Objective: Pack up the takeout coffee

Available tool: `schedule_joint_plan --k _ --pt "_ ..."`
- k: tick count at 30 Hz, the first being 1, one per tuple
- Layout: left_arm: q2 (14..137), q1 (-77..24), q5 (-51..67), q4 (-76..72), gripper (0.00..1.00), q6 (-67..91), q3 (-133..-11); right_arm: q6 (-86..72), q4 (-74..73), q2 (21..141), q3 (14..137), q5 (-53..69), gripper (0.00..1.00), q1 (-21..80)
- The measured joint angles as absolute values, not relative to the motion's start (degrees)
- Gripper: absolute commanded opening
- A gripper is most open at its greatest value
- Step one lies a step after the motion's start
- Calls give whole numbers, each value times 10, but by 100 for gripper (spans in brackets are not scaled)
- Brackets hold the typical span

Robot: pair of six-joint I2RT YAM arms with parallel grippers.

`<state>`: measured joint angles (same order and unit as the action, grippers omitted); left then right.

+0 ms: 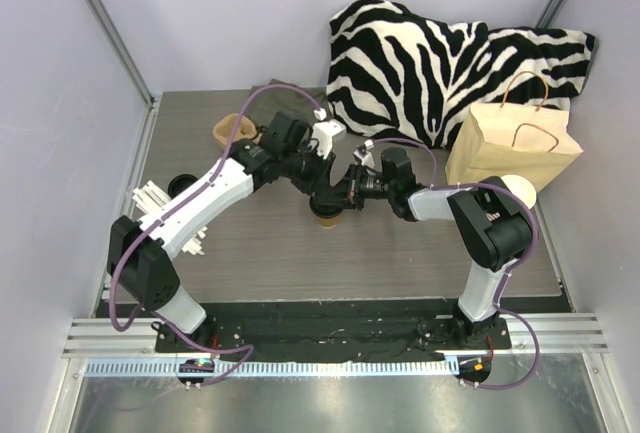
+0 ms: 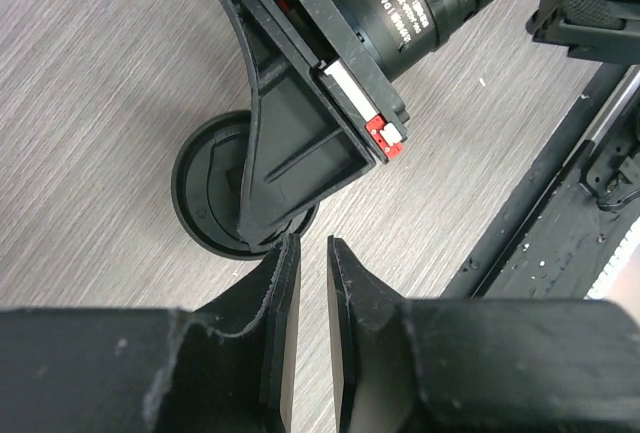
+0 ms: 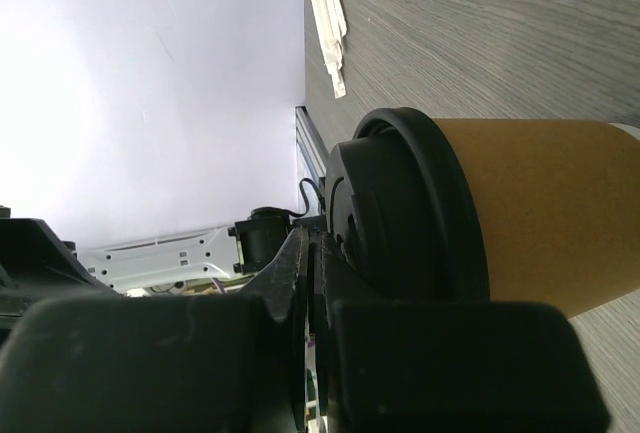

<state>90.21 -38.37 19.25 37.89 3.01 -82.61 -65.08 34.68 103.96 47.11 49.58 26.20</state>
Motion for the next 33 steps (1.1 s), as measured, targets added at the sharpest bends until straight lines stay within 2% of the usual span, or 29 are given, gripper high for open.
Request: schedule_joint_plan --k 10,20,26,33 --pt "964 -385 189 343 18 27 -789 -636 339 1040 470 493 1 261" --pt "958 -379 183 351 19 25 -789 -633 334 1041 474 496 1 259" --pt "939 -360 217 362 26 37 -797 -651 344 1041 474 507 2 262" --pt "910 -297 263 358 35 70 -797 -655 312 1022 527 538 10 265"
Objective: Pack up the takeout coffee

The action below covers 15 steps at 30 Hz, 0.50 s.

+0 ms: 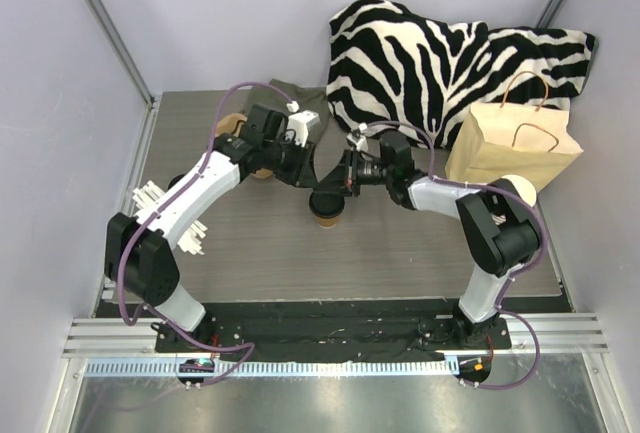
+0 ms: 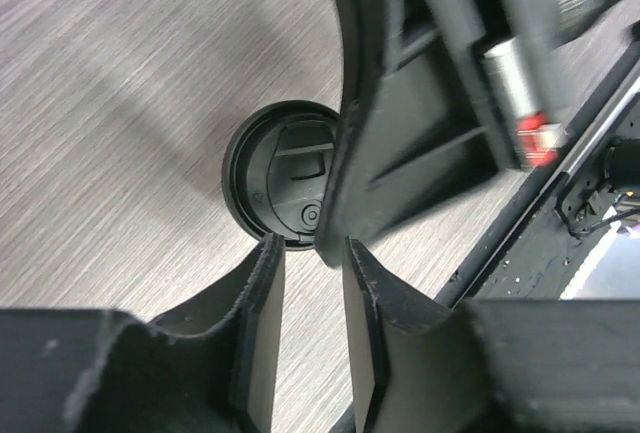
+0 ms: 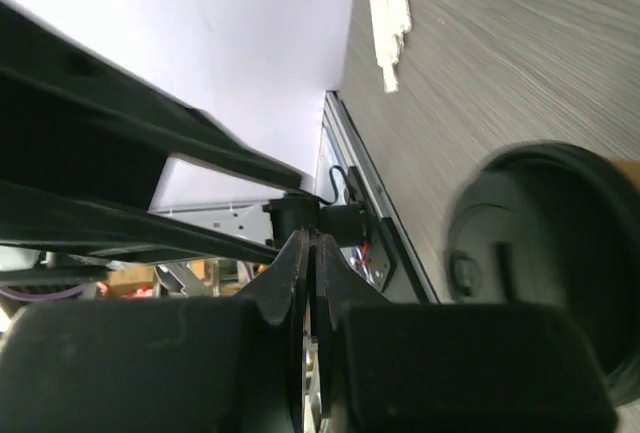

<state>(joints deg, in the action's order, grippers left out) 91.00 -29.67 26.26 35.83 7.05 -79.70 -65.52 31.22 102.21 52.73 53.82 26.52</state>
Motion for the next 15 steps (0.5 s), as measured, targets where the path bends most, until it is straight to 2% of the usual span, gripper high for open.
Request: schedule_joint_plan --k 2,6,10,15 --pt "910 -296 267 357 35 76 -797 -623 268 1005 555 540 10 265" --pt "909 -286 295 336 35 100 -791 -491 87 980 618 517 10 264" --pt "927 -260 352 312 34 139 -772 -342 -91 965 675 453 13 265" --pt "964 -240 399 277 31 192 -748 -217 -223 943 705 370 14 269"
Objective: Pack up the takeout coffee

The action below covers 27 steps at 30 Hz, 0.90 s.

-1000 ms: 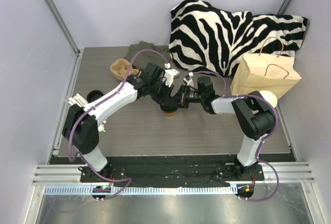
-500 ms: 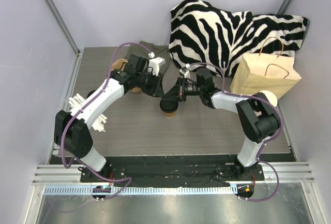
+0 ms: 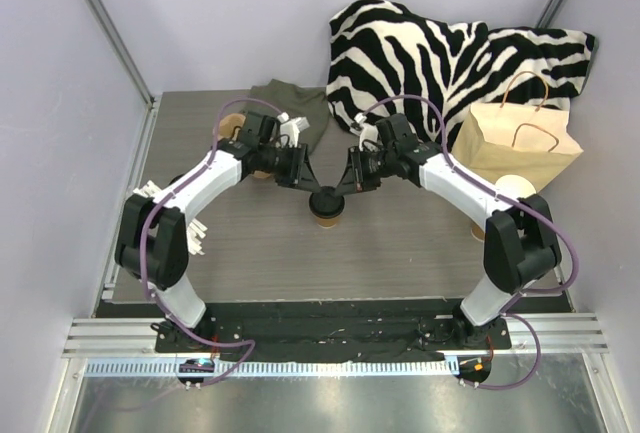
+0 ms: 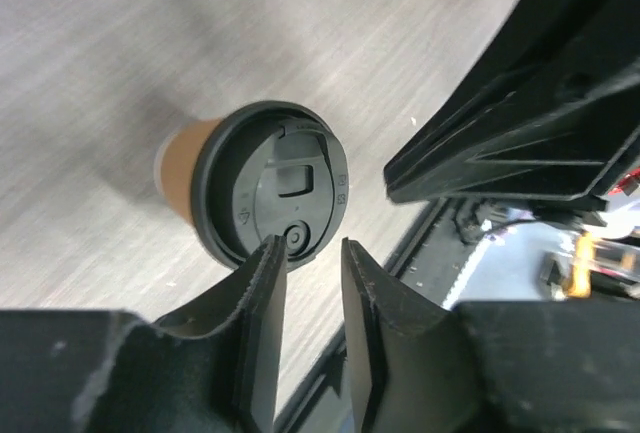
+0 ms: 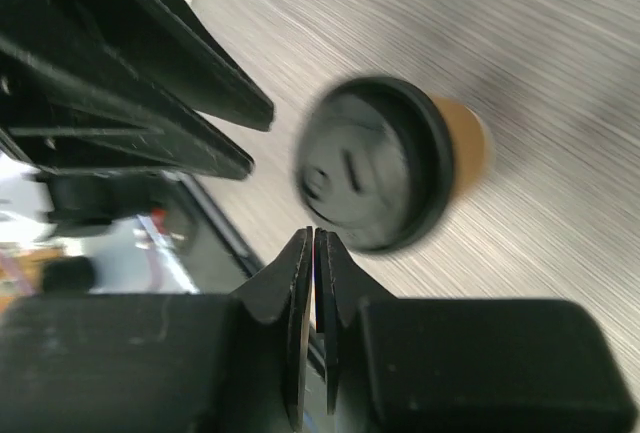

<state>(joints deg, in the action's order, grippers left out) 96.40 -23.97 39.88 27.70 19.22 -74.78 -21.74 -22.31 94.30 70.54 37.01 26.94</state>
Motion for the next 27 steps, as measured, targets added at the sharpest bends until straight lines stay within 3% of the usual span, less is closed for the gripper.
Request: schedule_joint_plan --k 15,27 --pt "997 -243 431 245 23 236 -727 -93 -342 932 738 238 15 360" --pt "1007 -243 424 247 21 236 -727 -74 -343 939 774 177 15 386"
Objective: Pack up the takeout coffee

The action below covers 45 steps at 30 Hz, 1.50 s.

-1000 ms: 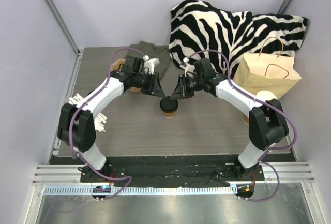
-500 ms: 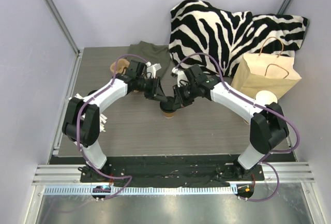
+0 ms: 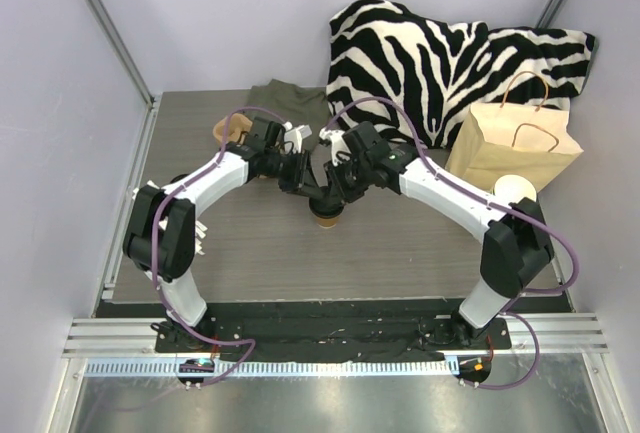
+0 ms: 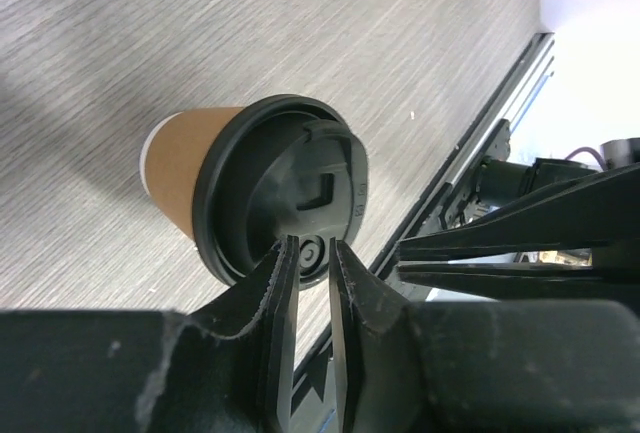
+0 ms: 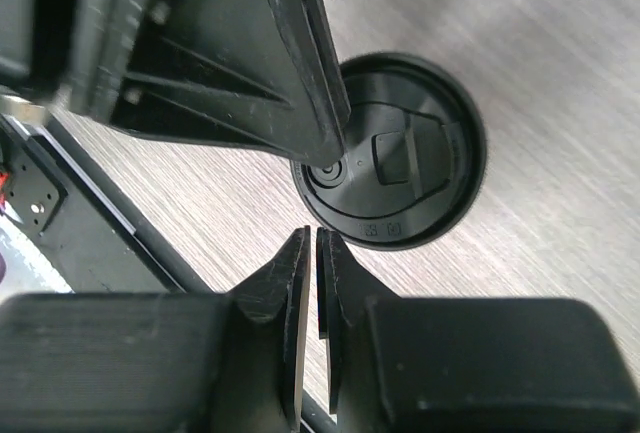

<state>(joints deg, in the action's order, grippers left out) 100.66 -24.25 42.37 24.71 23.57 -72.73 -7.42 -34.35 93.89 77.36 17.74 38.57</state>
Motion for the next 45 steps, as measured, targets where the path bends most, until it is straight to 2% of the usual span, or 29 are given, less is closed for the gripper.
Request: schedule_joint_plan --k 11,23,29,38,45 --pt "1014 -243 409 264 20 229 -738 -76 -330 991 725 186 15 392" --pt "1014 -246 409 272 20 222 -740 -99 -330 965 785 239 19 360" --pt "999 -252 417 302 24 216 -741 -103 -329 975 802 238 23 302" --pt "969 -214 401 302 38 221 -767 -109 -331 1016 805 275 27 290" --pt "1016 -206 396 291 38 221 -786 -117 -331 1034 810 311 27 285"
